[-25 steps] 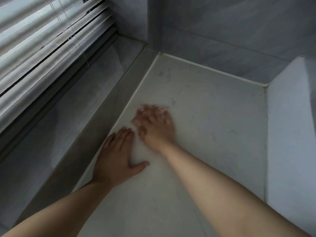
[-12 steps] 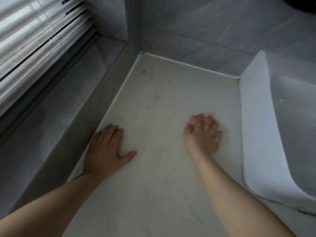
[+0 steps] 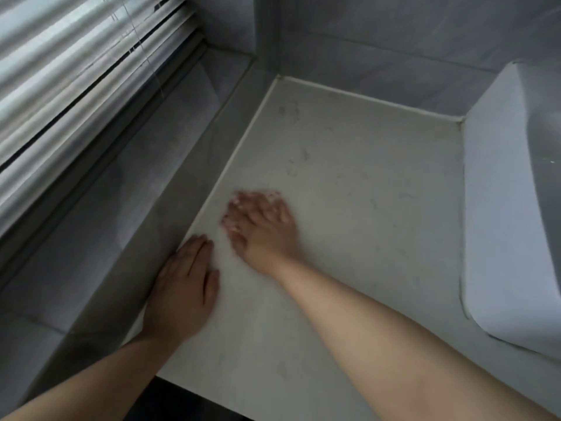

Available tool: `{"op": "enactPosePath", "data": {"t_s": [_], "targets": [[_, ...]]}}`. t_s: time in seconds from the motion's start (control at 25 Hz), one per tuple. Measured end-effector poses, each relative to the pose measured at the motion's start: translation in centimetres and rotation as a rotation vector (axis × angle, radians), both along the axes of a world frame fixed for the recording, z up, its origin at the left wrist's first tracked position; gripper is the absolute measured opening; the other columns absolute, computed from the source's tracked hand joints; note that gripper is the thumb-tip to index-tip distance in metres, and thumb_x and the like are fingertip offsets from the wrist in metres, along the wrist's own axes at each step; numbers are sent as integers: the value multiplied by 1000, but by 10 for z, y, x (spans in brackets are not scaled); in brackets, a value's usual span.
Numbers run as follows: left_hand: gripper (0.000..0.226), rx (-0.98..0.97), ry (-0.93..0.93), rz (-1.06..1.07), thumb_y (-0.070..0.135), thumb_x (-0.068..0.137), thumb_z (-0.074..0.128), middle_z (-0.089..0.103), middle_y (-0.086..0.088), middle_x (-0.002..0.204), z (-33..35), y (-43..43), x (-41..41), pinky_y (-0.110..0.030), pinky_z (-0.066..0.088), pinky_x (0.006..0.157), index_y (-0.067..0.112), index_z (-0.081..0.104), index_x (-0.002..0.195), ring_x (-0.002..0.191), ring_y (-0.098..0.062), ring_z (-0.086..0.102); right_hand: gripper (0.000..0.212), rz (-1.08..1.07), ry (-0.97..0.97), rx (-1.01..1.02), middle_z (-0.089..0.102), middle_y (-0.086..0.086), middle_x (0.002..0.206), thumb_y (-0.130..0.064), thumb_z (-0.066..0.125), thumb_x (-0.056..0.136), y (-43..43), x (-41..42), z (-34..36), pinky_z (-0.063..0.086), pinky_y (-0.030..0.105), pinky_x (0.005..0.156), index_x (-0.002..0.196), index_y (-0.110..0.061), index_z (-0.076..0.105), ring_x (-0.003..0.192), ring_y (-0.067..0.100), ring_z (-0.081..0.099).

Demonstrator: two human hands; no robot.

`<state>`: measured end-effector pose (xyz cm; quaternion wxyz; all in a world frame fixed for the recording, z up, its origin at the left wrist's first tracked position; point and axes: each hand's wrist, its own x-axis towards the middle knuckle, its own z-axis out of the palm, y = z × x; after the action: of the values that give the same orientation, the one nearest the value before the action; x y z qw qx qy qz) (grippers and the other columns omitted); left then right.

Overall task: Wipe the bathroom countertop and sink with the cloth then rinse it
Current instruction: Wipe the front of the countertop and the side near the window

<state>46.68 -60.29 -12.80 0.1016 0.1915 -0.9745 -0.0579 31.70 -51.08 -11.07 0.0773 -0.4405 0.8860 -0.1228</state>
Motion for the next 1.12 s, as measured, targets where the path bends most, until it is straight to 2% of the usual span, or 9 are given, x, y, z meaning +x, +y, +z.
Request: {"op": "enactPosePath", "data": {"t_s": [0.08, 0.2, 0.32, 0.4, 0.56, 0.72, 0.84, 1.0, 1.12], "targets": [[52, -21, 5, 7, 31, 89, 34, 55, -18, 131, 0, 1, 1, -38, 34, 100, -1, 55, 125, 119, -28, 52, 59, -182, 52, 55, 28, -12, 155, -51, 15, 87, 59, -17, -6, 1, 47, 114, 140, -39, 40, 144, 16, 19], [52, -49, 29, 24, 30, 88, 34, 56, -18, 129, 2, 4, 0, -37, 33, 99, -2, 57, 122, 117, -29, 55, 53, -577, 38, 180, 18, -13, 157, -52, 22, 92, 158, -47, -3, 2, 57, 112, 143, -43, 31, 145, 16, 13], [51, -71, 41, 10, 28, 89, 34, 58, -19, 127, 1, 4, -2, -37, 33, 99, -3, 58, 121, 115, -31, 57, 53, -857, -4, 249, 12, -6, 160, -50, 25, 96, 188, -42, 2, 7, 52, 116, 147, -35, 27, 146, 20, 9], [50, -70, 52, -7, 27, 90, 34, 58, -20, 126, 0, 3, -1, -39, 35, 99, -4, 58, 120, 114, -32, 58, 58, -786, 40, 197, 14, -4, 160, -49, 20, 91, 151, -24, -1, 6, 48, 117, 146, -33, 31, 146, 22, 9], [45, -5, 114, -27, 20, 90, 35, 60, -23, 121, -2, -1, -1, -38, 35, 99, -6, 60, 116, 110, -34, 59, 62, -262, 26, 39, 25, -5, 156, -46, 19, 86, 48, 37, -4, -1, 43, 116, 143, -31, 38, 145, 21, 16], [45, 10, 128, -63, 17, 89, 35, 61, -26, 118, -3, -5, 0, -38, 35, 97, -10, 61, 113, 108, -37, 61, 49, 119, 125, -15, 51, -4, 141, -43, 35, 88, 71, 76, -6, 21, 41, 110, 131, -29, 55, 132, 21, 42], [48, -18, 50, -43, 25, 91, 35, 59, -23, 123, -1, -1, 0, -40, 36, 98, -6, 60, 117, 112, -34, 59, 52, -194, 200, 46, 53, -2, 138, -43, 31, 85, 148, 27, -14, 24, 48, 107, 126, -28, 58, 131, 23, 42], [48, -36, -25, -75, 27, 91, 31, 58, -20, 126, 2, 5, -1, -45, 38, 98, 4, 60, 121, 117, -35, 55, 68, -763, 115, 182, 24, -5, 157, -52, 14, 81, 214, -16, -7, 11, 47, 114, 144, -36, 34, 143, 21, 21], [48, -41, -72, -131, 33, 88, 32, 57, -14, 130, 8, 18, -3, -49, 29, 101, 17, 59, 125, 122, -34, 52, 67, -694, 132, 77, 32, 0, 154, -47, 19, 82, 176, 25, -8, 11, 44, 115, 142, -29, 42, 142, 24, 27]]}}
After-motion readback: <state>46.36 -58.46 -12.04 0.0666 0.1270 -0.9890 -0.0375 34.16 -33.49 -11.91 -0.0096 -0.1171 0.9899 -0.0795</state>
